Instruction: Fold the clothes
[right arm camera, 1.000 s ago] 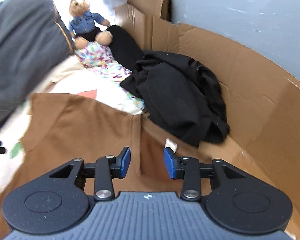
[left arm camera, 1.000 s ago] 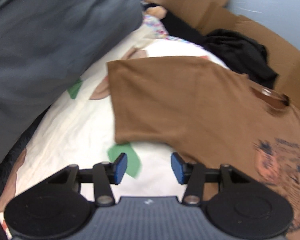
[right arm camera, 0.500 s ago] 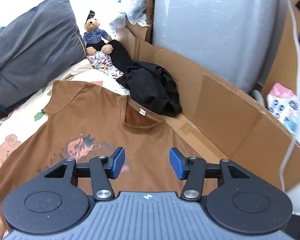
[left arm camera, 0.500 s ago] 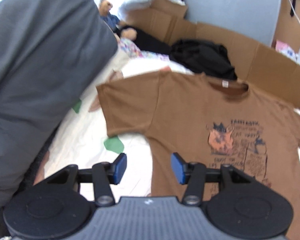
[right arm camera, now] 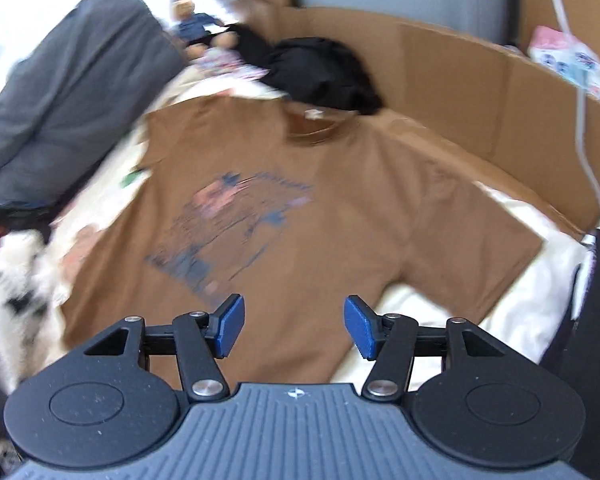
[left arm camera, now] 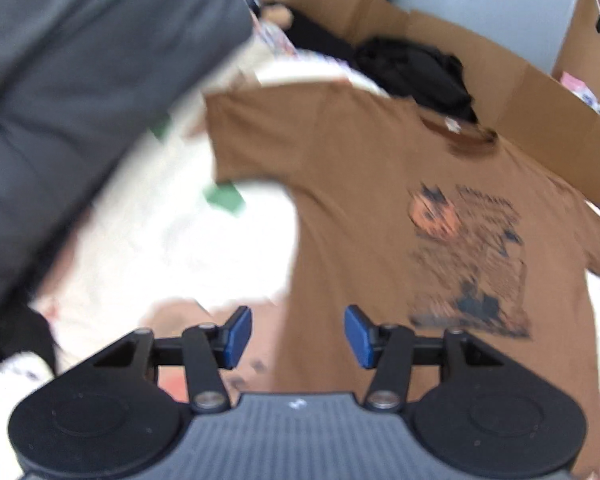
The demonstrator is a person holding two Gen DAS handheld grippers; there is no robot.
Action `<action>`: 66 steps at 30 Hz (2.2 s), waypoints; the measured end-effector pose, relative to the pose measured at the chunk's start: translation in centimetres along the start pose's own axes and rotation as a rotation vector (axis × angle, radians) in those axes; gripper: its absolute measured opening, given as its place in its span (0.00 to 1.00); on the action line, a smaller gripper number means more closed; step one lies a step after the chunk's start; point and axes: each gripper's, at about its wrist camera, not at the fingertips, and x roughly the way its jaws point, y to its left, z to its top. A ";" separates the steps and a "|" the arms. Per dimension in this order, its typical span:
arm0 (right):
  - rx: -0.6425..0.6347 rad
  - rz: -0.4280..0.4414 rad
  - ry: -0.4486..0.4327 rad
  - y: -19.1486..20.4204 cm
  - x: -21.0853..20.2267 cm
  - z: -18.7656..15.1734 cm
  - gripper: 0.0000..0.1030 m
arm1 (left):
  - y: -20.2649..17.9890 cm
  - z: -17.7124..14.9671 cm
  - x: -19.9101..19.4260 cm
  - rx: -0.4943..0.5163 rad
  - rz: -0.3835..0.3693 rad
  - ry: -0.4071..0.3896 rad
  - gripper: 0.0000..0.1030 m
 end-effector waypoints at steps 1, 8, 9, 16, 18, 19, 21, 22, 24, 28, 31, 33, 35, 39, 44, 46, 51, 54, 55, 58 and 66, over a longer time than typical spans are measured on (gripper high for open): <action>0.000 0.009 -0.010 -0.1 -0.2 -0.4 0.59 | 0.0 -0.2 0.4 -0.009 0.011 0.009 0.53; 0.087 0.032 0.047 -1.4 1.7 -3.0 0.59 | -0.7 -1.2 2.5 -0.037 0.004 0.072 0.53; 0.107 0.034 0.063 -1.6 2.1 -3.4 0.59 | -0.6 -1.4 2.8 -0.059 -0.001 0.086 0.53; 0.218 0.071 0.170 -1.9 5.2 -6.8 0.59 | 0.5 -4.3 4.7 -0.101 -0.022 0.193 0.52; 0.233 0.071 0.215 -1.8 6.1 -7.8 0.59 | 1.2 -5.0 5.5 -0.141 -0.049 0.232 0.52; 0.265 0.086 0.240 -2.0 6.6 -8.3 0.59 | 1.6 -5.4 5.8 -0.158 -0.058 0.248 0.52; 0.314 0.101 0.294 -2.2 7.6 -9.2 0.59 | 2.3 -6.4 6.2 -0.172 -0.044 0.275 0.52; 0.308 0.094 0.319 -2.1 8.1 -9.6 0.59 | 2.4 -6.7 6.2 -0.174 -0.037 0.279 0.52; 0.297 0.087 0.355 -1.9 8.7 -10.1 0.59 | 2.9 -7.4 6.4 -0.191 -0.035 0.289 0.52; 0.323 0.086 0.398 -1.8 9.5 -11.3 0.59 | 3.7 -8.1 6.5 -0.240 -0.036 0.294 0.52; 0.319 0.089 0.421 -1.4 9.8 -11.9 0.59 | 4.3 -7.8 6.1 -0.249 -0.031 0.282 0.52; 0.318 0.098 0.426 -1.4 9.9 -12.2 0.59 | 4.5 -7.5 5.9 -0.225 -0.018 0.281 0.52; 0.313 0.094 0.437 -1.3 10.1 -12.3 0.59 | 4.9 -7.3 5.8 -0.218 -0.008 0.285 0.52; 0.297 0.083 0.474 -1.0 11.0 -12.6 0.59 | 5.0 -7.6 6.0 -0.176 -0.022 0.315 0.52; 0.299 0.089 0.540 -0.8 12.1 -13.5 0.59 | 4.8 -9.0 5.6 -0.136 -0.048 0.363 0.52; 0.313 0.095 0.559 -0.9 12.4 -13.9 0.59 | 4.8 -9.7 5.5 -0.149 -0.077 0.368 0.52; 0.318 0.094 0.592 -0.8 13.2 -14.5 0.59 | 4.1 -10.4 6.6 -0.153 -0.118 0.371 0.53; 0.331 0.099 0.602 -0.7 13.7 -14.6 0.60 | 3.6 -10.6 7.7 -0.150 -0.121 0.372 0.53; 0.329 0.099 0.607 -0.6 14.0 -14.8 0.60 | 3.5 -10.6 7.8 -0.151 -0.123 0.368 0.53; 0.319 0.103 0.621 -0.3 14.5 -15.0 0.60 | 3.1 -10.7 8.1 -0.140 -0.136 0.363 0.45; 0.280 0.254 0.636 -0.3 14.8 -14.4 0.08 | 4.5 -11.6 6.4 -0.203 -0.174 0.383 0.04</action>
